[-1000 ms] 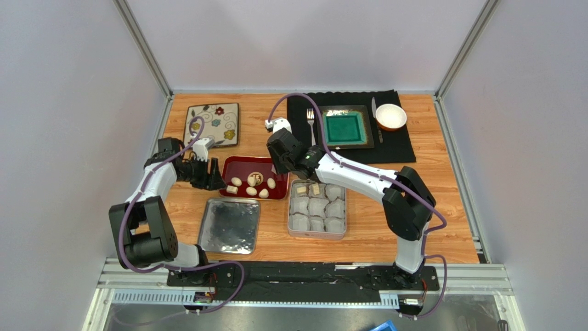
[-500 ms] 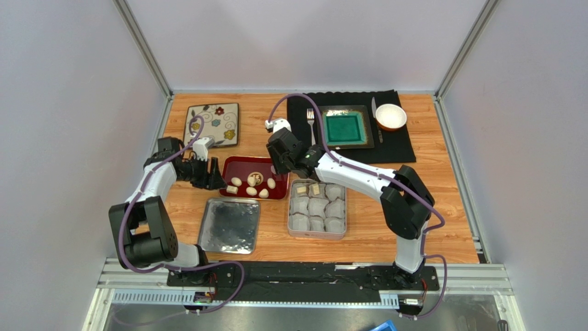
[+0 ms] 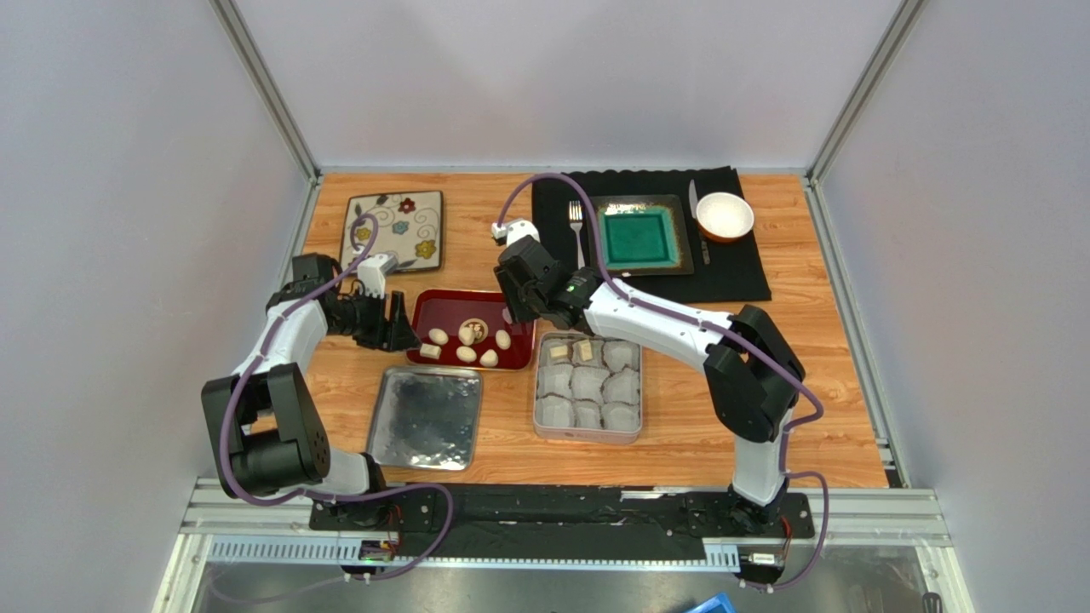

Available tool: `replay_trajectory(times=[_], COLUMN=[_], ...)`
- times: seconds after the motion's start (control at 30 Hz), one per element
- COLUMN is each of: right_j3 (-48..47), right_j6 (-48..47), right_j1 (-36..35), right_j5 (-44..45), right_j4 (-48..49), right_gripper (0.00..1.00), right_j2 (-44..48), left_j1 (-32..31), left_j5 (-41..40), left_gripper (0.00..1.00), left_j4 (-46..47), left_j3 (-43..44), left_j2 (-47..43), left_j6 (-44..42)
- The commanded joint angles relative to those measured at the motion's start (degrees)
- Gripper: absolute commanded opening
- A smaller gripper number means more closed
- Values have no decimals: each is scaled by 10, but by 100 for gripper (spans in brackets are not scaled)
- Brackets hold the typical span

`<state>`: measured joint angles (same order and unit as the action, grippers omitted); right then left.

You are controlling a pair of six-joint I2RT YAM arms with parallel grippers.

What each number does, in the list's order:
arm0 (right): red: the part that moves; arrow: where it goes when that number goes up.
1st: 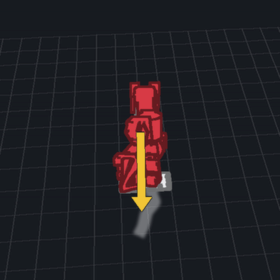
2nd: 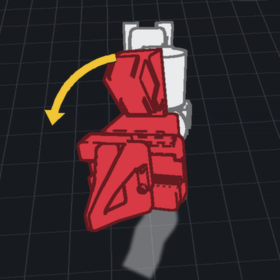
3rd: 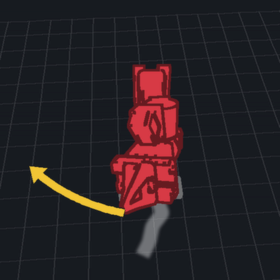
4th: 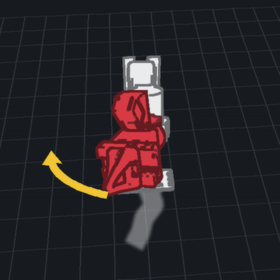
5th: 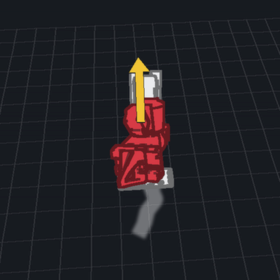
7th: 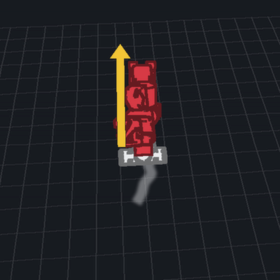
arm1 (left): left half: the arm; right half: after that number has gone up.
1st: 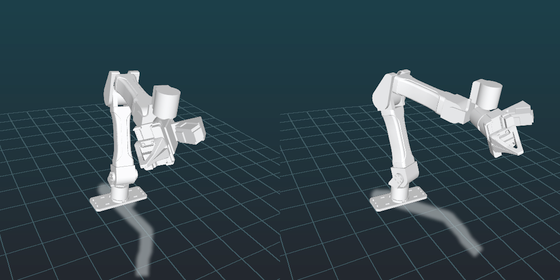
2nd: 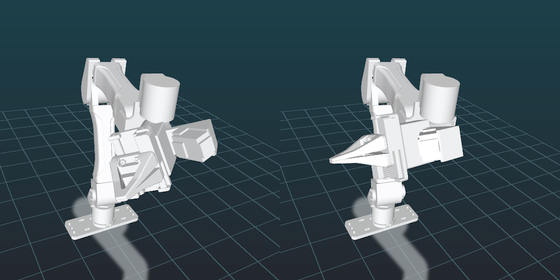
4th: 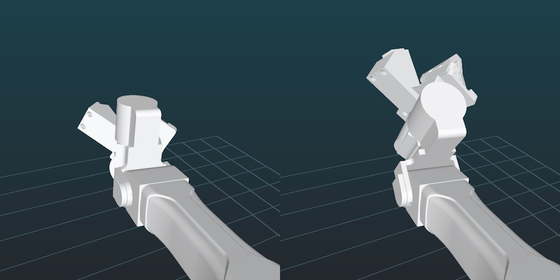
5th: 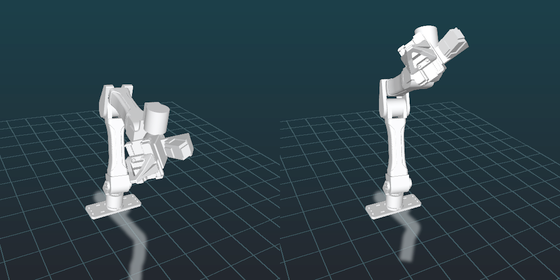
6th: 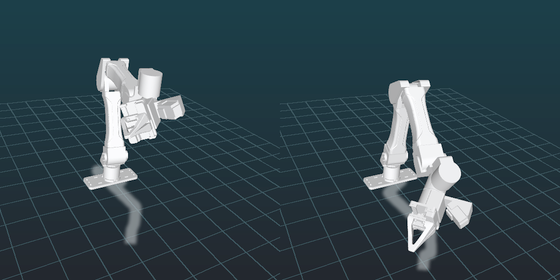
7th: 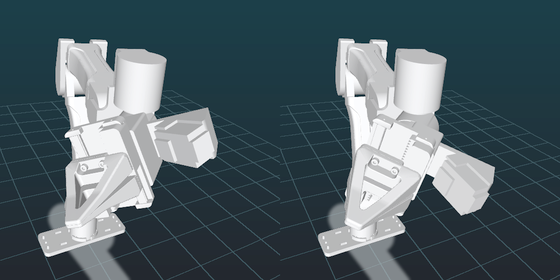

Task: Pack the chocolate
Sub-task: Pick up the fake chocolate from the plate.

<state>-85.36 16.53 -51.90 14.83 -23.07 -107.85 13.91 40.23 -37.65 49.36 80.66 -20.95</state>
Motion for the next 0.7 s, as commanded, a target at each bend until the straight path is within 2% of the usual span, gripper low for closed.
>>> replay_trajectory(times=[0.0,0.4,0.5,0.67], right_j3=[-24,-38,-40,-30], right_j6=[-8,-15,-19,-19], right_j1=[4,7,6,7], right_j5=[-5,-15,-17,-16], right_j4=[25,28,29,39], right_gripper=[38,37,32,18], right_j2=[-9,-24,-25,-10], left_j1=[2,2,2,2], left_j5=[16,20,20,21], left_gripper=[64,63,63,62], left_j4=[-1,-1,-1,-2], left_j3=[23,21,21,21], left_j2=[-12,-9,-9,-9], left_j6=[-15,-17,-19,-19])
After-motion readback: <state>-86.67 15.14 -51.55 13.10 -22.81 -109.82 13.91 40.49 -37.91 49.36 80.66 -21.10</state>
